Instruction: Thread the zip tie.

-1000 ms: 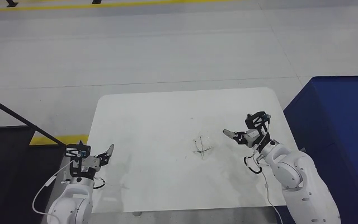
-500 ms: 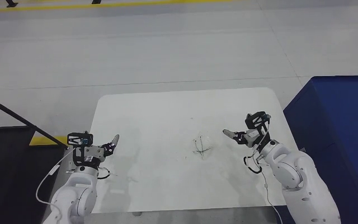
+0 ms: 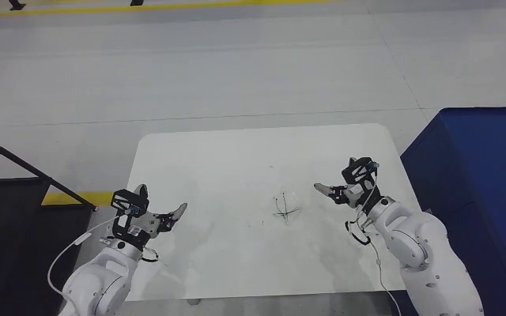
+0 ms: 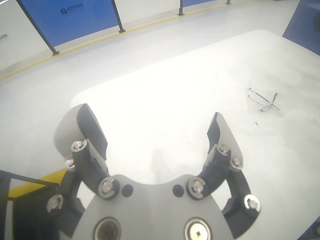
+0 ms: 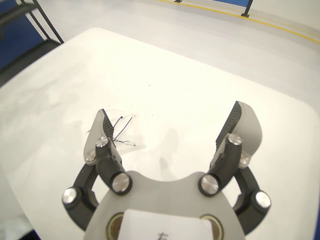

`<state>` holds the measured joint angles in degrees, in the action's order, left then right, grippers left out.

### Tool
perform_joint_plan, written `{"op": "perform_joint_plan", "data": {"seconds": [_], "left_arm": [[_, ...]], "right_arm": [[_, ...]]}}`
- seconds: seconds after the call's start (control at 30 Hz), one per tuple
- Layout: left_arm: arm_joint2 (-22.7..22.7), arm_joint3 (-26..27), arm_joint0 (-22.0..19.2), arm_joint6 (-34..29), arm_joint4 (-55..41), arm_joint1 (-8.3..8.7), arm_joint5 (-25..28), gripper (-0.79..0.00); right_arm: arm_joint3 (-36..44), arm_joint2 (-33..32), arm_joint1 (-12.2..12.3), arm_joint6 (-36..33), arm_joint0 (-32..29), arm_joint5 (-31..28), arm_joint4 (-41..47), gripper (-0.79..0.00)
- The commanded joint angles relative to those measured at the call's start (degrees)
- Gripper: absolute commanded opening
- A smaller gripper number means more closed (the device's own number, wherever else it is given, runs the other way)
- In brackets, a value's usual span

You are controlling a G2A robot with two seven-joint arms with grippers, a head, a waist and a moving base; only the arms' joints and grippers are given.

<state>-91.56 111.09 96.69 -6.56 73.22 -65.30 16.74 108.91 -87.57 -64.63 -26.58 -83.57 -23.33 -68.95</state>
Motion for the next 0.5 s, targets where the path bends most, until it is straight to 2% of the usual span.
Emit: {"op": "perform_joint_plan", "data": {"seconds": [0.0,0.1,0.17,0.23,0.3,0.33,0.47], "left_arm": [[0.04,-0.04,-0.03,-0.02,-0.23,-0.01,-0.14,0.0],[0.04,-0.04,-0.03,-0.02,-0.23,-0.01,-0.14,0.0],[0.04,-0.04,-0.03,-0.02,-0.23,-0.01,-0.14,0.0],[0.04,-0.04,-0.03,-0.02,-0.23,-0.01,-0.14,0.0],[0.04,-0.04,-0.03,-0.02,-0.23,-0.01,-0.14,0.0],[0.04,-0.04,-0.03,-0.02,-0.23,-0.01,-0.14,0.0],[0.04,-0.04,-0.03,-0.02,-0.23,-0.01,-0.14,0.0]], "right_arm": [[1.76,2.3,0.15,-12.46,2.27,-4.05,4.36,0.0],[1.33,7.06,0.07,-34.52,11.42,-3.24,14.28,0.0],[-0.82,11.16,-0.26,-45.55,18.97,-1.81,21.86,0.0],[-5.72,14.94,-0.85,-54.2,26.3,2.66,29.09,0.0],[-10.14,18.52,-1.43,-60.64,32.64,6.26,33.34,0.0],[-10.97,19.48,-1.56,-61.38,34.31,7.02,33.56,0.0],[-10.97,19.48,-1.56,-61.38,34.31,7.02,33.56,0.0]]}}
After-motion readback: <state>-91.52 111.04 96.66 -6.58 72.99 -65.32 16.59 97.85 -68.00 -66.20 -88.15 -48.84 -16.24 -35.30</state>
